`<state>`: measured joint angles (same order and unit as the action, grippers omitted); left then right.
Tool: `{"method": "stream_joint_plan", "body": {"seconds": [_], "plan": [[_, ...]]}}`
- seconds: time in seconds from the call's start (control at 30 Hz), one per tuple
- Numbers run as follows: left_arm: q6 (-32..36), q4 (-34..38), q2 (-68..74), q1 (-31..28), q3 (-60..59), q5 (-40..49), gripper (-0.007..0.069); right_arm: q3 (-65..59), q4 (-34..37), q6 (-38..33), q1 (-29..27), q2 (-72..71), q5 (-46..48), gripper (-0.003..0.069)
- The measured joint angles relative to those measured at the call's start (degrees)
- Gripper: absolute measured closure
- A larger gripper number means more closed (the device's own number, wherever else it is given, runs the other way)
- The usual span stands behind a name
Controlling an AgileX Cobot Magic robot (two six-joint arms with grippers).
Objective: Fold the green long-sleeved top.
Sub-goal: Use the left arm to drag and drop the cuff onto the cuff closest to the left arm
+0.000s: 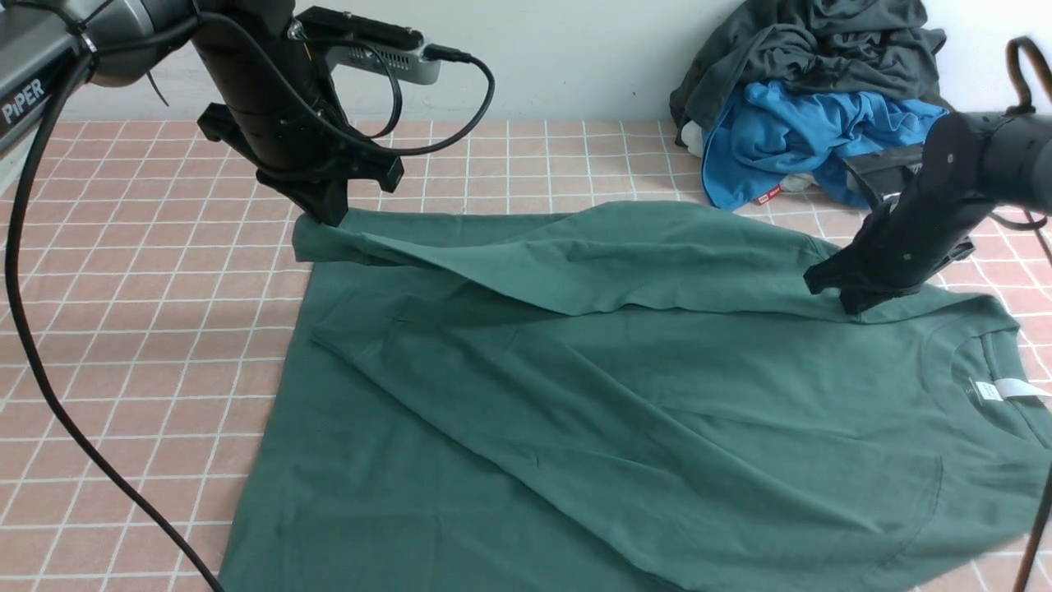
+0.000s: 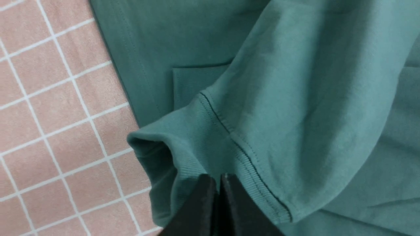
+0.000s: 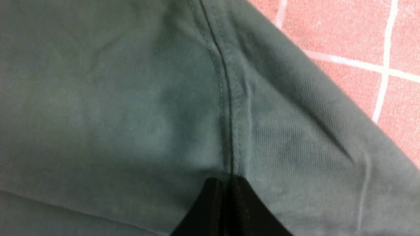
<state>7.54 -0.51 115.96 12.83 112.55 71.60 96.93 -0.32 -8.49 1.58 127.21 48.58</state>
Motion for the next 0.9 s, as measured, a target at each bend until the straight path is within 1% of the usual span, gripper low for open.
{"method": "stream_joint_plan", "body": {"seconds": [0.17, 0.27, 0.33, 0.43, 0.57, 0.67, 0.77, 0.9], "plan": [[0.00, -2.52, -0.02, 0.00, -0.05, 0.00, 0.0627, 2.89, -1.75, -0.16, 0.00, -0.06, 6.07, 0.0665], [0.00, -2.81, -0.62, 0.00, -1.30, -0.34, 0.0627, 4.80, -1.96, -0.77, 0.00, -0.56, 9.78, 0.0665], [0.00, -2.90, -1.60, 0.00, -3.78, -0.81, 0.0627, 6.13, -1.96, -1.99, 0.00, -1.28, 13.02, 0.0665], [0.00, -2.96, -4.33, 0.00, -11.97, -1.11, 0.0627, 6.85, -1.90, -3.56, -0.04, -2.82, 16.83, 0.0665], [-0.11, -3.08, -6.78, 0.00, -22.66, -3.16, 0.0627, 6.97, -0.82, -4.54, -0.85, -3.07, 18.30, 0.0665], [-0.23, -2.96, -7.06, 0.00, -27.22, -5.71, 0.0627, 6.97, -0.77, -4.72, -1.70, -3.07, 18.56, 0.0665], [-0.34, -2.62, -7.06, 0.00, -29.71, -8.33, 0.0627, 6.97, -0.50, -4.72, -2.02, -3.07, 18.61, 0.0665], [-0.68, -2.47, -7.27, 0.00, -30.28, -8.90, 0.0616, 6.97, 0.32, -4.26, -2.10, -3.41, 18.74, 0.0665]]}}
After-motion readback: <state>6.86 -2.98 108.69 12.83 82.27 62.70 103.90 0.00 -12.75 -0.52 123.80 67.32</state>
